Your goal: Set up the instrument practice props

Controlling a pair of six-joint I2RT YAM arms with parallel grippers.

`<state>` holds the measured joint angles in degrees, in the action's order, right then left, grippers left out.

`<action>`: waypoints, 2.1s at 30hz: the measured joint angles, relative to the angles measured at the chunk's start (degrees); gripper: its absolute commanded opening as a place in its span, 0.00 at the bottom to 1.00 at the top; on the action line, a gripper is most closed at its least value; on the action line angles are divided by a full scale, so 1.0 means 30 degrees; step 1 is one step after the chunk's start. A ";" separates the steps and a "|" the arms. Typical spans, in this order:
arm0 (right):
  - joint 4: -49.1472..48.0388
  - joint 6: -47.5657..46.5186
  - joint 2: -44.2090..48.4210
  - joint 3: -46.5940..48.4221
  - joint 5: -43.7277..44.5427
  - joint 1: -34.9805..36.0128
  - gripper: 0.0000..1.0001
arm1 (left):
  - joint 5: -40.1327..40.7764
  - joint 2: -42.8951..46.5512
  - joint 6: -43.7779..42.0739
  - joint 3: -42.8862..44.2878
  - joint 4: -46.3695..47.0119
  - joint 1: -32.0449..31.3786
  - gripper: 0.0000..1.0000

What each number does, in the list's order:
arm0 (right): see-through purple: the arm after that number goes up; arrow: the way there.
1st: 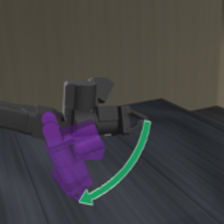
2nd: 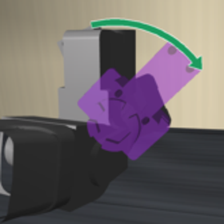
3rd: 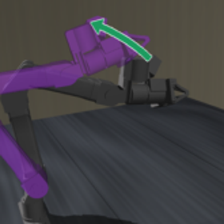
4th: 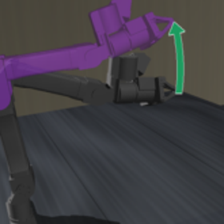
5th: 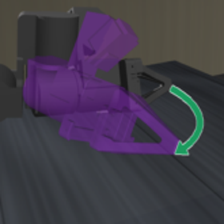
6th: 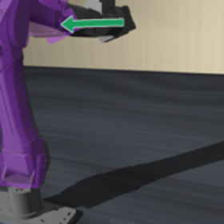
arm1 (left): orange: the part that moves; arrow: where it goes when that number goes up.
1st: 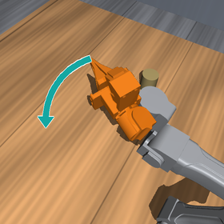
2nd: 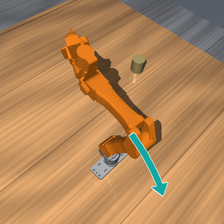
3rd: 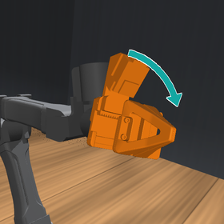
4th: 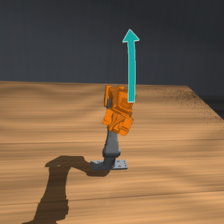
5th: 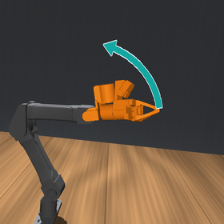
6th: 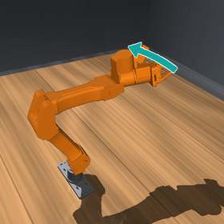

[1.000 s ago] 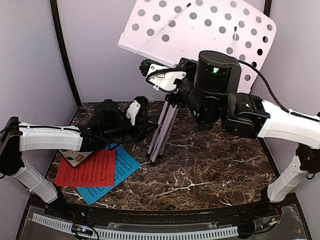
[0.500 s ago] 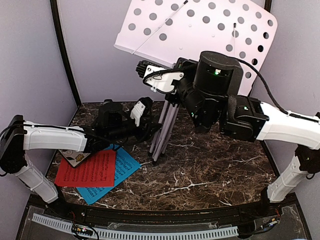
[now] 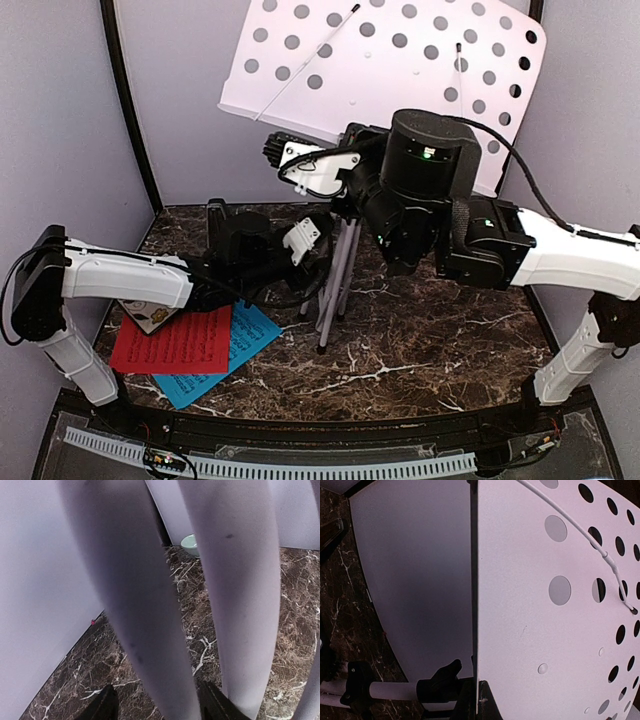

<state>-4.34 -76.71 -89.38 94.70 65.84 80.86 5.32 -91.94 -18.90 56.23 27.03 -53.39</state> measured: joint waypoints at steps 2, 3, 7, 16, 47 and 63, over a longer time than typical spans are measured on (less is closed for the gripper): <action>0.0313 -0.0044 0.0000 0.0007 0.0000 0.0007 0.00 | 0.0051 -0.0138 -0.1071 0.0000 0.0073 -0.0299 0.62; 0.0452 -0.0058 0.0000 0.0007 0.0000 0.0015 0.00 | 0.0058 -0.0219 -0.1610 0.0000 0.0109 -0.0444 0.65; 0.0933 -0.0189 0.0000 0.0066 -0.0036 0.0102 0.00 | 0.0233 -0.0466 -0.3759 -0.0015 0.0321 -0.0750 0.74; 0.1035 -0.0692 -0.0051 0.0109 -0.0401 0.0197 0.00 | 0.1719 -0.1632 -0.8480 -0.0291 0.2025 -0.0780 0.73; -0.0095 -0.2922 -0.0656 -0.0401 -0.1945 0.0197 0.04 | 0.0641 -0.2790 -0.9063 -0.1574 0.3315 -0.0517 0.51; -0.1384 -0.3344 -0.0656 -0.0933 -0.1938 0.0291 0.03 | 0.0153 -0.1647 -0.6885 -0.1756 0.3082 -0.0546 0.54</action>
<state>-8.49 -86.74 -91.35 91.90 60.03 81.73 5.78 -96.88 -39.55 50.96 36.27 -55.02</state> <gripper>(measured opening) 0.037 0.541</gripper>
